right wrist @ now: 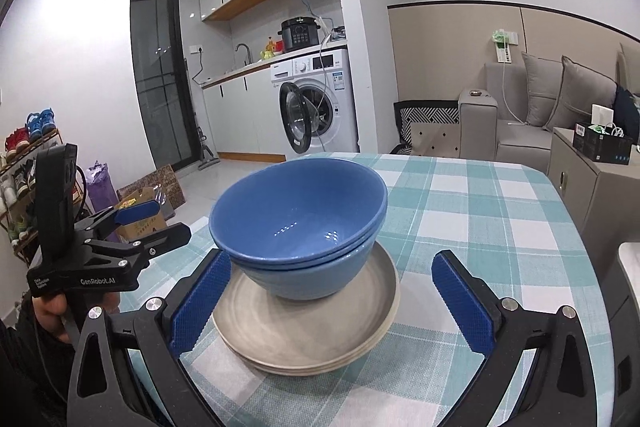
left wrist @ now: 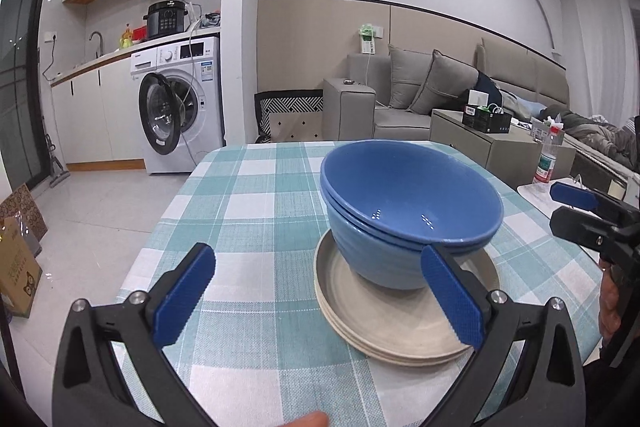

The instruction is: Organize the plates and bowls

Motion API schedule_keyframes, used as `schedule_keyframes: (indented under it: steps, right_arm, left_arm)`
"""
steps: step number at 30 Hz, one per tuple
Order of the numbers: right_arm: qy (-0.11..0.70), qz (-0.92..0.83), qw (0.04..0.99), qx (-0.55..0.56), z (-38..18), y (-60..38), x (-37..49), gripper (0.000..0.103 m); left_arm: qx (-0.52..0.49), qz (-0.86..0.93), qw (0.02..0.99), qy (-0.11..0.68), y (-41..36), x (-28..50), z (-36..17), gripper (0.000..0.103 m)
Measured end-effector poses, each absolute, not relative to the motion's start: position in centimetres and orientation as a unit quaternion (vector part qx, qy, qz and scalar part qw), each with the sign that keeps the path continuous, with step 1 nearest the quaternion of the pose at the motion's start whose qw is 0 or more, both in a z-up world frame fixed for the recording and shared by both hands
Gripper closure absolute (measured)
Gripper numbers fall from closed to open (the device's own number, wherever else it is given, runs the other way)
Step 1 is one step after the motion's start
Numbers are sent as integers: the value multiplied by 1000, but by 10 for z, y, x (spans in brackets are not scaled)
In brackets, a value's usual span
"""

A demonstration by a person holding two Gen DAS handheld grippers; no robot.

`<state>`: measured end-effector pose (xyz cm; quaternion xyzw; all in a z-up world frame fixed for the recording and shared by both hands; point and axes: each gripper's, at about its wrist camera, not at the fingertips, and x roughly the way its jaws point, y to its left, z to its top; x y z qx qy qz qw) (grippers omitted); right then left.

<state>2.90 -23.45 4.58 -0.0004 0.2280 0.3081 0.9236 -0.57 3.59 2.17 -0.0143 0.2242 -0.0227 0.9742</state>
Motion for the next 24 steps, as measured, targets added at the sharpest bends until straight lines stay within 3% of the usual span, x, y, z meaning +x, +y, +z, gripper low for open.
schedule_keyframes:
  steps: [24]
  right_arm:
    - [182,326,927,-25,23,-237,-16,1]
  left_arm:
    - [-23,-16,979,204,36,-33,1,0]
